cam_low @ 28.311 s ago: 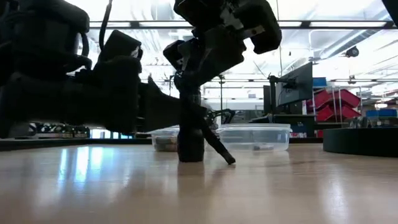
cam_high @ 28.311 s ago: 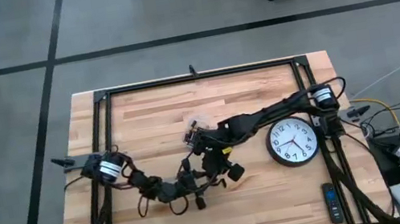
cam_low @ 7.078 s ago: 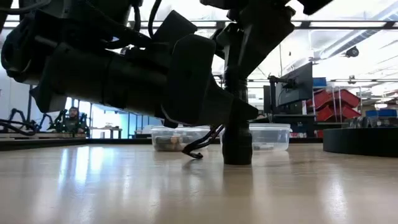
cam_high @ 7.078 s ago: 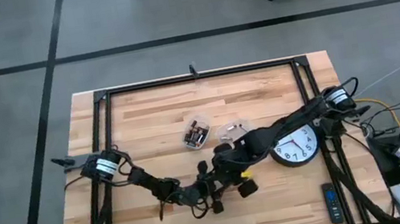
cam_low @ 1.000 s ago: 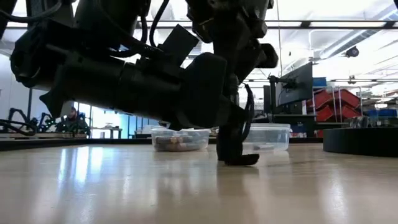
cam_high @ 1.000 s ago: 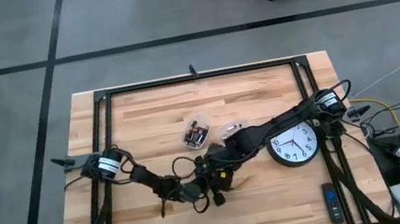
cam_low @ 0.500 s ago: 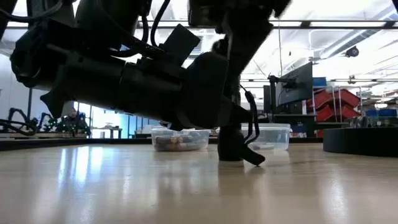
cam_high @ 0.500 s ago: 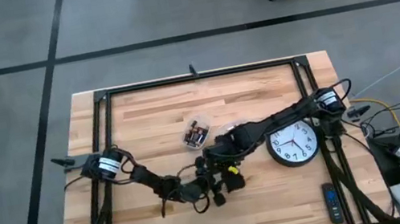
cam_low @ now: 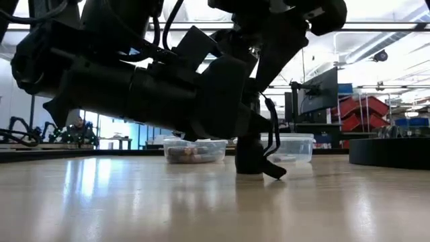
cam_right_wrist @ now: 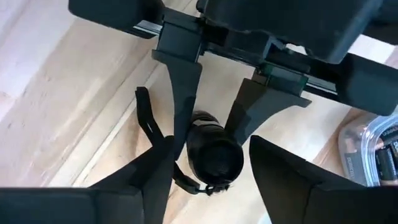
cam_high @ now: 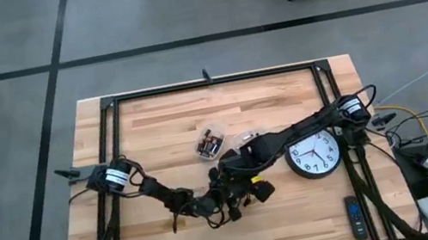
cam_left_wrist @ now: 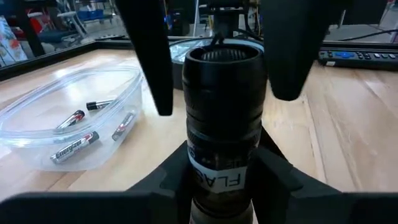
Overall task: Insert battery
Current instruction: Close the black flashlight cover
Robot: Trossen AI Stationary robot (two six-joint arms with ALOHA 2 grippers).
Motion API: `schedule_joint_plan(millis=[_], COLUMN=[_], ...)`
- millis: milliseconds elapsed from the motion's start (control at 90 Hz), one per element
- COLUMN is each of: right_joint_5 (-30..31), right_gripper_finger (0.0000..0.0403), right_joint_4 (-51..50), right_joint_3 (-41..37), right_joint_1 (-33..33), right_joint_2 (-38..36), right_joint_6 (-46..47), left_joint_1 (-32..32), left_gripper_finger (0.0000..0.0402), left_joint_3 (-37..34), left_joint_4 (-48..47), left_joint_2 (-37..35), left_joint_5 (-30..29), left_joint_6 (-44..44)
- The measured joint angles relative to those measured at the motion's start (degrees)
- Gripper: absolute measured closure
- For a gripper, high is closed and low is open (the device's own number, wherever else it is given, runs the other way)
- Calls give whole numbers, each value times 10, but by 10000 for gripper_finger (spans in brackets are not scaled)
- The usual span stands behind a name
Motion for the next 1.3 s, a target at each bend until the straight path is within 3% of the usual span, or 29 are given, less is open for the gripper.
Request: schedule_joint_plan(millis=[244, 467, 667, 911, 978, 1156, 1300], right_joint_5=[2, 17, 17, 50, 50, 25, 19], right_gripper_finger=[285, 307, 292, 308, 305, 235, 186], right_joint_4=[-1, -5, -5, 2, 5, 1, -1], right_joint_3=[1, 3, 2, 1, 1, 10, 33], right_joint_1=[1, 1, 1, 3, 3, -6, -14], right_joint_2=[9, 12, 14, 14, 14, 19, 17], right_joint_6=[12, 129, 318, 639, 687, 667, 557], left_joint_1=[0, 0, 0, 1, 1, 0, 0], left_gripper_finger=[304, 304, 304, 304, 304, 304, 304], left_joint_3=[0, 0, 0, 0, 0, 0, 0], left_joint_4=[0, 0, 0, 1, 1, 0, 0], left_joint_2=[0, 0, 0, 0, 0, 0, 0], left_joint_5=[0, 0, 0, 0, 0, -4, -4], left_joint_6=[0, -5, -5, -11, -12, -8, -8])
